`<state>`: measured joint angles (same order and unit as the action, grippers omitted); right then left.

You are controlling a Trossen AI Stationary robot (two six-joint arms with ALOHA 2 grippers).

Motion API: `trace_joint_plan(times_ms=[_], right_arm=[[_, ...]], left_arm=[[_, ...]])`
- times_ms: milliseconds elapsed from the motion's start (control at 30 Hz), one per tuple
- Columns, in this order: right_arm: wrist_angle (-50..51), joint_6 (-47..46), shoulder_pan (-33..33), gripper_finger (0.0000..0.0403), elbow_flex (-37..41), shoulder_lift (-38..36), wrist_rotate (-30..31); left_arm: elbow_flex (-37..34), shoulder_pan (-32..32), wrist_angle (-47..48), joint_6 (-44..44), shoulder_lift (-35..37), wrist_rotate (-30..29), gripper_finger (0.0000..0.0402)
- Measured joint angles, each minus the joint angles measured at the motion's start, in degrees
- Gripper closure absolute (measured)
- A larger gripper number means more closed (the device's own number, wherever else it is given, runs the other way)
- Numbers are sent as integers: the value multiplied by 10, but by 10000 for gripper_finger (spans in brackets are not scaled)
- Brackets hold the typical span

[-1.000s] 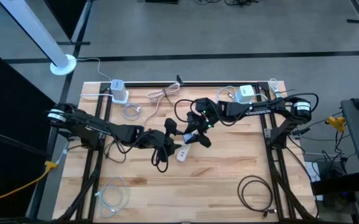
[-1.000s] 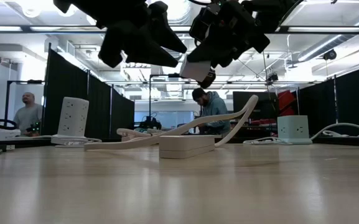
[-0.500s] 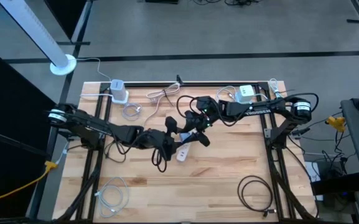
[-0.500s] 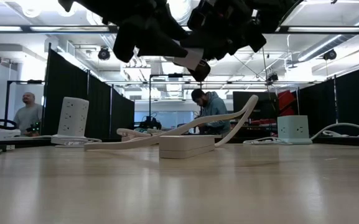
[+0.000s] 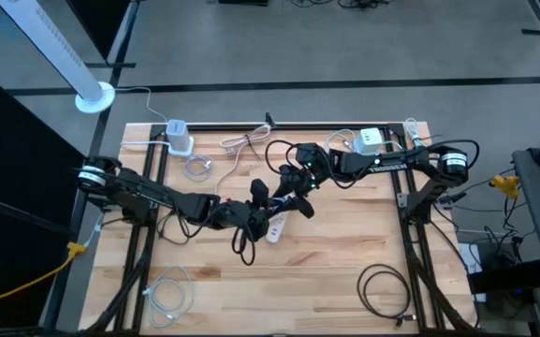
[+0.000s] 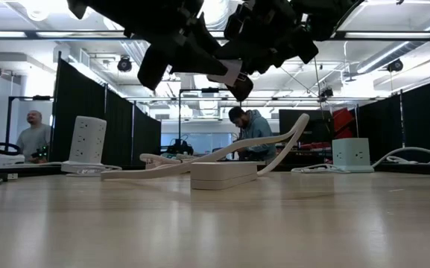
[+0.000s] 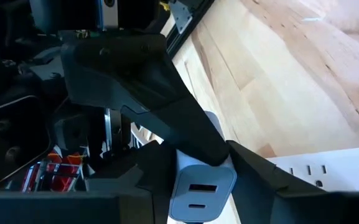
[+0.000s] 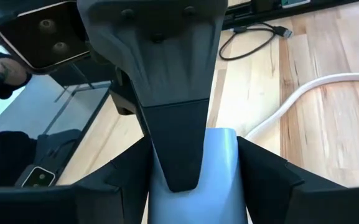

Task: Insert USB
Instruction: Insert the purple charger adapter into the pink outlet extension

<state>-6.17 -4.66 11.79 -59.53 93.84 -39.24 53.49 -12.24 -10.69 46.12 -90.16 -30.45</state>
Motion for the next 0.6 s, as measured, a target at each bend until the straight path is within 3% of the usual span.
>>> trace_joint_plan(times_ms=[367, 500, 600], right_arm=[[11, 21, -1, 209, -1, -32, -21], [91, 60, 1, 130, -1, -66, -32], [179, 82, 0, 81, -1, -92, -3]], left_arm=[[6, -21, -18, -5, 10, -22, 281], [15, -31, -5, -12, 11, -27, 282], [17, -31, 19, -43, 11, -20, 282]])
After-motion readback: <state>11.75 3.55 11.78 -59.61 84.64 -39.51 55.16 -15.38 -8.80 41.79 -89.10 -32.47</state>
